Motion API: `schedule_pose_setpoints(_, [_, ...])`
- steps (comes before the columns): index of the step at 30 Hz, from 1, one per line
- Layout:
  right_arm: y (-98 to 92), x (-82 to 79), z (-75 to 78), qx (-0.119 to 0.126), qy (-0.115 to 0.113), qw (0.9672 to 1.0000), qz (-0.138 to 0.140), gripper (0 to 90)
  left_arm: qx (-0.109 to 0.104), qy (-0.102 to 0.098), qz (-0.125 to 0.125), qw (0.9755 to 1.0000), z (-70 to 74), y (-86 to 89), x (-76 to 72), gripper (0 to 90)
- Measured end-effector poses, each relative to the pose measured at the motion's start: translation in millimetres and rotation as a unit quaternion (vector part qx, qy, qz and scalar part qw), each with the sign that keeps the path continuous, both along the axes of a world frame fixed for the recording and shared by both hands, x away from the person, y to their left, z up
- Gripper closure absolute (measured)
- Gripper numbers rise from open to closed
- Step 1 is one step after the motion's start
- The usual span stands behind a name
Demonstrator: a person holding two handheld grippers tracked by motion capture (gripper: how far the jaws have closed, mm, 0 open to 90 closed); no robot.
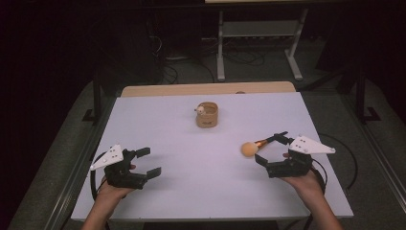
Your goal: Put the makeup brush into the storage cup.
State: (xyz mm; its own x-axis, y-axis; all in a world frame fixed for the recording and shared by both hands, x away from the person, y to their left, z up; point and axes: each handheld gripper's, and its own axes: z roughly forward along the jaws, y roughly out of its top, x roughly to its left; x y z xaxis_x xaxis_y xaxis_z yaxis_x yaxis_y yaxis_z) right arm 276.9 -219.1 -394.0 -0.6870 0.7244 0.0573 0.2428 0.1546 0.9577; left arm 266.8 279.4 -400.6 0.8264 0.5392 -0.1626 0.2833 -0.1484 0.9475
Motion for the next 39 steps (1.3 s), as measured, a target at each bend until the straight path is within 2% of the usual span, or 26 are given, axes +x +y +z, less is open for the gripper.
schedule_pose_setpoints(14, [-1.3,14.5,7.9,0.006,-0.003,1.0000,-0.003,0.0,0.000,0.001,-0.002,1.0000,-0.6,-2.0,-1.4,11.1])
schedule_pose_setpoints(19, [-0.8,18.0,7.4,0.004,0.003,1.0000,-0.005,0.0,0.002,0.002,-0.003,1.0000,-0.5,-2.5,-2.0,11.2])
schedule_pose_setpoints(24, [0.7,22.2,9.7,0.000,-0.005,1.0000,-0.004,0.0,0.001,0.001,-0.003,1.0000,-0.5,-3.9,-2.6,11.4])
schedule_pose_setpoints(34, [1.5,28.2,10.6,0.006,-0.006,0.9999,-0.006,0.0,0.005,0.002,-0.006,1.0000,-0.6,-4.3,-2.6,11.5])
schedule_pose_setpoints(39, [3.1,31.9,12.2,0.006,-0.007,0.9999,-0.007,0.0,0.000,0.002,-0.006,1.0000,-0.1,-5.0,-2.7,11.5])
